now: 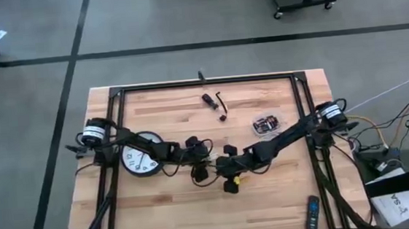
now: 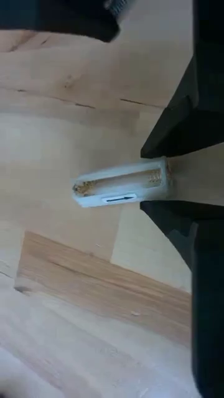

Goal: Insert battery
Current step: Insert the silver battery into the white flashlight battery holder

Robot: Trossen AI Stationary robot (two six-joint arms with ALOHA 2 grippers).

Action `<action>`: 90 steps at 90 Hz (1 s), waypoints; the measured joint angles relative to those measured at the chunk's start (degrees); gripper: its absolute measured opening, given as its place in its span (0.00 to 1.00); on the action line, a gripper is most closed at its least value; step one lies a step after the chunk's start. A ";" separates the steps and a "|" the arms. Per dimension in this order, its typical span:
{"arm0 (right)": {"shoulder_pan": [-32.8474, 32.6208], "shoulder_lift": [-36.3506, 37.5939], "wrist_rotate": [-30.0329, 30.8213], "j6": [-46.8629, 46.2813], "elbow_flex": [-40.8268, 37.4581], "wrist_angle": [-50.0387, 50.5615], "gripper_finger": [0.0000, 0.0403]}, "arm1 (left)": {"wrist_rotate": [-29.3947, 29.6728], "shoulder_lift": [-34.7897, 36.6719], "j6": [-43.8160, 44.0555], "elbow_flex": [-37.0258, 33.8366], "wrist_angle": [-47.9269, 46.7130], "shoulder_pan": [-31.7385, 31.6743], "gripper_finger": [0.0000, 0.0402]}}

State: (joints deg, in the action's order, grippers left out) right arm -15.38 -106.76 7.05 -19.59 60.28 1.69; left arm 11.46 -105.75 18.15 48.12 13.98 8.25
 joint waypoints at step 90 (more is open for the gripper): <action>-0.79 0.57 -1.05 6.14 9.73 12.89 0.01 | -0.11 0.00 0.63 0.07 -0.86 0.07 0.24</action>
State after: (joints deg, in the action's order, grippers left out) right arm -16.16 -106.19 5.99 -13.45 70.01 14.58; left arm 11.35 -105.75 18.79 48.18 13.12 8.32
